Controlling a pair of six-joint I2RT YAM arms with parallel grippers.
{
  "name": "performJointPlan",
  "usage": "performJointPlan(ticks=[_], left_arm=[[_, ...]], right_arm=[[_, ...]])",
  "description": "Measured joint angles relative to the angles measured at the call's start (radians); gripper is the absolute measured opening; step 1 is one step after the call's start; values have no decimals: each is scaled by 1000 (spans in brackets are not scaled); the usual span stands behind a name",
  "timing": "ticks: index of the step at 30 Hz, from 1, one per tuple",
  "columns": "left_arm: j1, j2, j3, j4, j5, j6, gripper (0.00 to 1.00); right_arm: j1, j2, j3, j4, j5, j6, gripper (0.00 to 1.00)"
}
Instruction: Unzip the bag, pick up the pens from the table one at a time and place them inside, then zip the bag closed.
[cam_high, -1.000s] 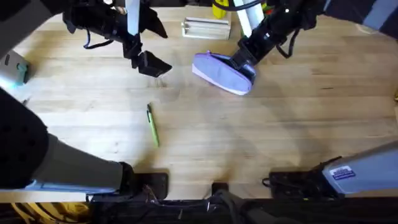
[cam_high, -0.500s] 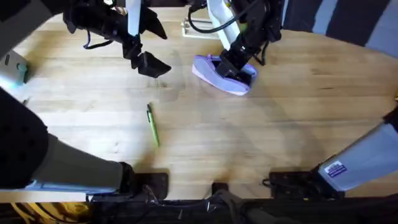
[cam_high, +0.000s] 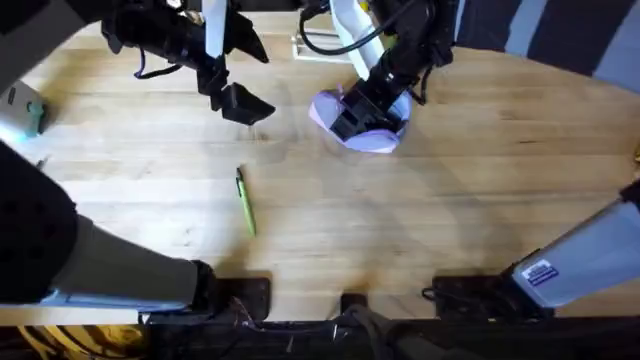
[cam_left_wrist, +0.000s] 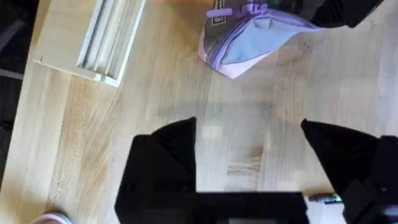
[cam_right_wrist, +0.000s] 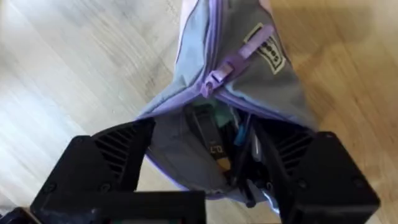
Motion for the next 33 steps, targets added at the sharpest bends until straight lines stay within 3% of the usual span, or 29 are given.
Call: performJointPlan(ticks=[8,14,19,20,22,26,33], left_arm=[[0,0,0,-24,0,0,993],[11,-12,0,-91,-5,1,993],[70,-84,0,-190,-21,3,993],[111,-153,0,-252,-33,3,993],[128,-197,0,-266,-42,-4,993],[126,-265,0,-269,-49,-73,993],[113,-324,0,-298,-36,-262,993]], right_arm=[[8,-9,0,1,52,0,997],[9,-81,0,-2,102,0,997],[8,-194,0,-1,116,0,998],[8,-266,0,2,118,0,997],[8,-307,0,11,118,9,997],[0,-368,0,41,118,53,998],[-28,-458,0,63,122,115,998]])
